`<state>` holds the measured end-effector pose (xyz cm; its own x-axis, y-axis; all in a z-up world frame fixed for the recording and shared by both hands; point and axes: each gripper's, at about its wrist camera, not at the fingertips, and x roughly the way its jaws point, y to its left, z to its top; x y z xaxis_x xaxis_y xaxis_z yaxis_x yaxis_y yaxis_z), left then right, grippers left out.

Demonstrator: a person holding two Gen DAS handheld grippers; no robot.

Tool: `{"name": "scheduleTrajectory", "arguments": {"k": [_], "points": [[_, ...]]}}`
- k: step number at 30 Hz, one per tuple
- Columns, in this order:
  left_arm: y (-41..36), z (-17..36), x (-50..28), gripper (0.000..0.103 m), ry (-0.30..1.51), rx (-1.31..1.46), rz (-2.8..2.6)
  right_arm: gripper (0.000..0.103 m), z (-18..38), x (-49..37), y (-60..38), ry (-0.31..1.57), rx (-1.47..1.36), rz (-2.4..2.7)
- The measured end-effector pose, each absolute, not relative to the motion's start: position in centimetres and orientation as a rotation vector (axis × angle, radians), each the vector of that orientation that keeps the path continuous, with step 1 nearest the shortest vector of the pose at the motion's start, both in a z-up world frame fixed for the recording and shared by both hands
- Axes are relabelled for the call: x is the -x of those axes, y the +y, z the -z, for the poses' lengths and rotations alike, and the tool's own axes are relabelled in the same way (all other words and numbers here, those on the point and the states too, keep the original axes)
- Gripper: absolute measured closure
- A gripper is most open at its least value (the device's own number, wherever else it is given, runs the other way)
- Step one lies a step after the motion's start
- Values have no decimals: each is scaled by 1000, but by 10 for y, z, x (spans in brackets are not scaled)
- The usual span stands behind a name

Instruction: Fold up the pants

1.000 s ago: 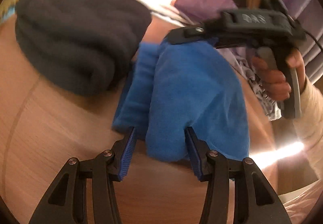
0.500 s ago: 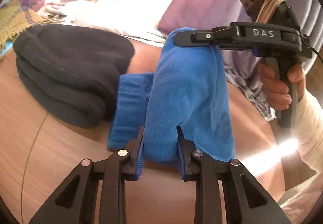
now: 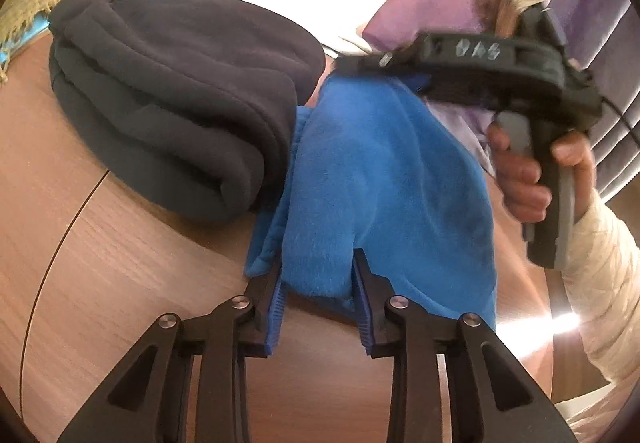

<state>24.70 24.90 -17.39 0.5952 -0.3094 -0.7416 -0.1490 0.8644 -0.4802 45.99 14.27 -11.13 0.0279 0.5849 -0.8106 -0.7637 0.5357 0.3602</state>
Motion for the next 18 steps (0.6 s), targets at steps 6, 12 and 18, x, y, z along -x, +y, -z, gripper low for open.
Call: {"name": "scheduleTrajectory", "arguments": {"k": [6,12,18], "points": [[245,146,-232,64,943,412,33,66,44,-426,111,813,295,-795],[238,114,-237,63,850,258,13,67,52,-391,102,849,328,-910],[242,125,-240,64,878,289,9,73,99,-405,131,966,322,-933]]}}
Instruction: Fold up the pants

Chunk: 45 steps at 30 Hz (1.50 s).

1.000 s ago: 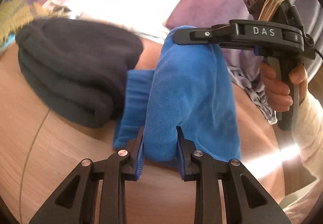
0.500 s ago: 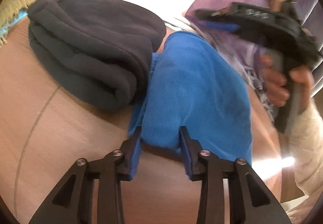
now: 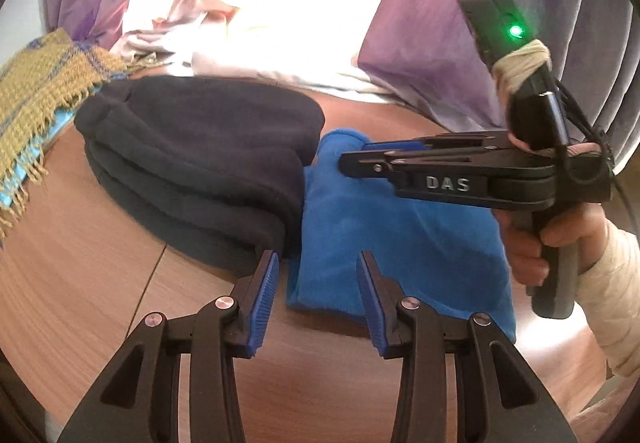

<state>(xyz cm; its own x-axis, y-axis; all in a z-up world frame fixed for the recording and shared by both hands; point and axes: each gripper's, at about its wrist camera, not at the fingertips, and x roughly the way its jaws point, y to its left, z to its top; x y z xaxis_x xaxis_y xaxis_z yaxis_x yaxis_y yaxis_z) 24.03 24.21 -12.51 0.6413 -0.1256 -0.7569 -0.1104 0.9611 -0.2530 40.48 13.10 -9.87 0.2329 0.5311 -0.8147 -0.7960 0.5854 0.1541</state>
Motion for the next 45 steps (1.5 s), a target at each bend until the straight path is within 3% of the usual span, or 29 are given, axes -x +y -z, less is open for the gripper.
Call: {"name": "scheduleTrajectory", "arguments": {"k": [7,8,9,11,14,21,23,38,45], "points": [[242,114,-237,61,841,329,51,71,82,-399,106,946,171,-917],[241,112,-237,61,835,337,61,60,69,-391,90,895,119,-864],[241,111,-237,61,830,337,62,43,61,-385,77,858,85,-812],[241,112,-241,60,830,340,68,28,44,-364,38,742,-8,-669],[242,119,-251,60,853,345,86,20,42,-341,-4,691,-125,-464],[235,139,-274,60,914,276,98,20,101,-320,-50,898,-284,-248],[237,142,-277,52,918,276,95,20,110,-321,-51,924,-302,-239],[252,182,-295,40,1005,495,202,20,152,-333,-43,1038,-352,-255],[251,186,-301,37,991,467,234,20,157,-336,-38,1057,-342,-294]]}}
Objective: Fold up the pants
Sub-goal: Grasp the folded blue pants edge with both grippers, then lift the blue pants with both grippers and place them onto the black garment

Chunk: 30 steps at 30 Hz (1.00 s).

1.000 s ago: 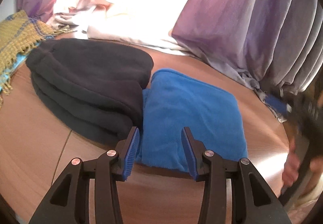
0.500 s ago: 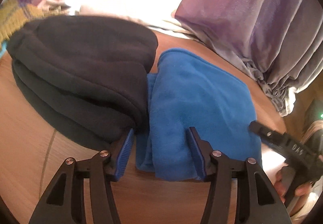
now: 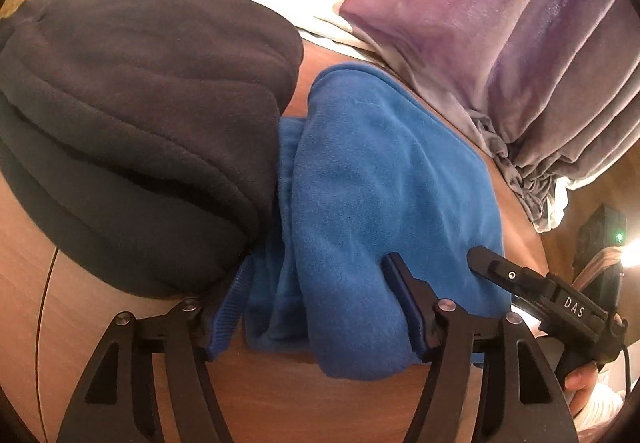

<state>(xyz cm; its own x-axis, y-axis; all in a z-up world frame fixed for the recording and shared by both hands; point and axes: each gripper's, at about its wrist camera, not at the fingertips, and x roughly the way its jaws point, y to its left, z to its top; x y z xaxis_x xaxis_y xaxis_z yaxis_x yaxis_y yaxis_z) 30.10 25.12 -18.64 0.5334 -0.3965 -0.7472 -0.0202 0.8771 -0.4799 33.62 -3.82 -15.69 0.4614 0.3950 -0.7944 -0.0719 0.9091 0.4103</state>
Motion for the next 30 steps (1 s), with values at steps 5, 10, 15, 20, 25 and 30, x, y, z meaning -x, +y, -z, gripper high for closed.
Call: {"name": "scheduleTrajectory", "arguments": {"k": [5,10,15,20,25,30], "points": [[252,189,-303,60,980,482,276,28,163,-339,-37,1081,-380,-321],[249,191,-306,66,980,541,270,45,159,-340,-31,1074,-332,-351],[239,181,-303,73,968,492,244,60,149,-337,-31,1045,-272,-371],[222,172,-293,76,936,431,207,69,136,-329,-37,999,-223,-385],[207,150,-273,76,885,398,203,73,127,-313,-51,970,-233,-389],[195,133,-253,76,841,381,196,73,109,-290,-62,901,-205,-404]]}}
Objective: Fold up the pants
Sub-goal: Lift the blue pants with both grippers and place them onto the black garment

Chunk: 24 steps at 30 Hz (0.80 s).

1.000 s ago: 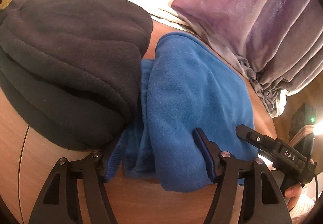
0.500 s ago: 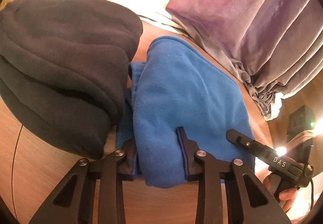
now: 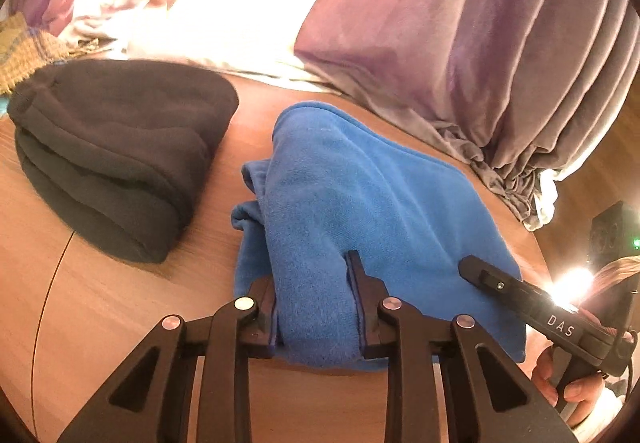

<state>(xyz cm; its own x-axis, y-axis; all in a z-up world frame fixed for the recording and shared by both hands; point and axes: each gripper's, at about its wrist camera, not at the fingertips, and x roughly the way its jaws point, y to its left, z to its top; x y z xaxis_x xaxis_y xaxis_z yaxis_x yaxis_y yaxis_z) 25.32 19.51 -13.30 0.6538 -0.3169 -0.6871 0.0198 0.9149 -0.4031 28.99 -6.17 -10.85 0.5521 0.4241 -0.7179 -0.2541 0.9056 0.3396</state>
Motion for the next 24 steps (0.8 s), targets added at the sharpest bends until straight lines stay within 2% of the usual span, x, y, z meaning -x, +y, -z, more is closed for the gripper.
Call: {"name": "scheduleTrajectory", "arguments": {"k": [13,24], "points": [[212,62,-204,76,682,361,172,74,44,-250,-64,739,-193,-479],[309,24,-215,76,589,289,196,74,7,-256,25,626,-185,-509]]}}
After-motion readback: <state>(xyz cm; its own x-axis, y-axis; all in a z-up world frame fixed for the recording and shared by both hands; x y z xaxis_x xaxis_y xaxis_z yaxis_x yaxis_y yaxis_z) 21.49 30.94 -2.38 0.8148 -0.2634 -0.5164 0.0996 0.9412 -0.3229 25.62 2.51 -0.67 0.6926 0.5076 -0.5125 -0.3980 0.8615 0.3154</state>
